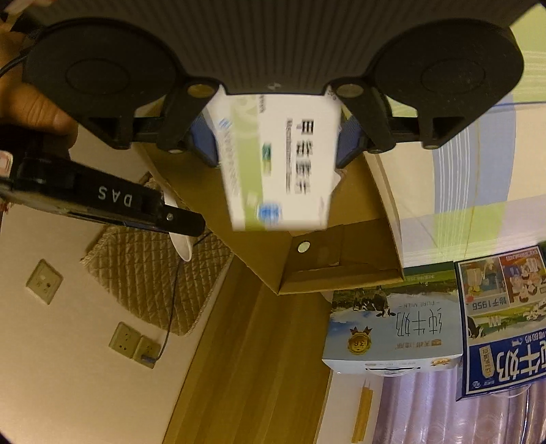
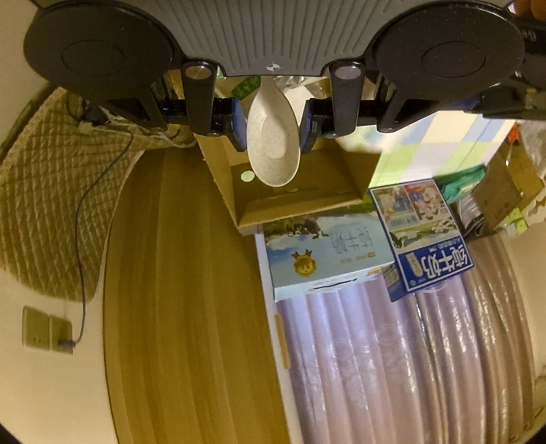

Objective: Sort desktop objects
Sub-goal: 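Carry the tablet box and spoon into the cardboard box and open both tools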

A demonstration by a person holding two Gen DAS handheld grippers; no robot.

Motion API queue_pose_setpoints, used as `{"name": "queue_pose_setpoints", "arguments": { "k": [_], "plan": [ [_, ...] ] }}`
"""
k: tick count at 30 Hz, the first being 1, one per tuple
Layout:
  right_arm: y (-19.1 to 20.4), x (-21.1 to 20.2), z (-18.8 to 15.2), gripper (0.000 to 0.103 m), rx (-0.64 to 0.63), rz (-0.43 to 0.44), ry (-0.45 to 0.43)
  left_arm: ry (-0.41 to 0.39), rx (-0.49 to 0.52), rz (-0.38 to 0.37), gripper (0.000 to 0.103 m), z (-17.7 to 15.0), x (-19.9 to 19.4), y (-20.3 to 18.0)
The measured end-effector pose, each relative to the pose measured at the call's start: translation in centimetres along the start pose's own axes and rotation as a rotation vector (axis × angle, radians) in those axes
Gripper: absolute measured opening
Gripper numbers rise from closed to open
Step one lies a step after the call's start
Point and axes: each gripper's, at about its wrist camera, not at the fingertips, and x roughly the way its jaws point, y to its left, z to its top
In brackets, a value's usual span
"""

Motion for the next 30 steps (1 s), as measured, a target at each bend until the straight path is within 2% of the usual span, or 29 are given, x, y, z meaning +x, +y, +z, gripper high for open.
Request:
{"name": "queue_pose_setpoints", "arguments": {
  "k": [1, 4, 7, 8, 9, 11, 16, 21, 26, 30],
  "plan": [
    [-0.1, 0.3, 0.2, 0.030, 0.006, 0.006, 0.003, -0.008, -0.001, 0.004, 0.084, 0.0, 0.1, 0.1],
    [-0.2, 1.3, 0.6, 0.030, 0.021, 0.031, 0.021, -0.033, -0.001, 0.023, 0.085, -0.4, -0.2, 0.6],
    [0.0, 2.1, 0.7, 0.031, 0.024, 0.050, 0.037, -0.022, -0.008, 0.045, 0.085, -1.1, -0.7, 1.5],
    [0.1, 2.3, 0.7, 0.038, 0.021, 0.049, 0.039, -0.016, -0.007, 0.051, 0.085, -1.4, -0.9, 1.6],
    [0.1, 2.2, 0.7, 0.055, 0.023, 0.045, 0.033, -0.012, -0.006, 0.058, 0.086, -1.6, -1.1, 1.8],
    [0.0, 1.5, 0.6, 0.070, 0.032, 0.036, 0.007, -0.011, -0.006, 0.069, 0.088, -2.0, -1.6, 2.0],
    [0.1, -1.3, -0.7, 0.075, 0.049, 0.013, 0.001, -0.030, -0.012, 0.112, 0.101, -3.0, -3.5, 1.9],
    [0.8, -5.1, -2.9, 0.087, 0.046, -0.017, 0.005, -0.039, -0.008, 0.173, 0.102, -4.3, -6.0, 1.1],
    [1.7, -9.3, -4.4, 0.092, 0.064, -0.023, 0.023, -0.021, -0.047, 0.174, 0.102, -5.5, -9.0, 0.1],
    [2.3, -12.6, -5.6, 0.095, 0.111, -0.032, 0.022, -0.050, -0.015, 0.214, 0.102, -6.6, -11.6, -1.9]
  ]
}}
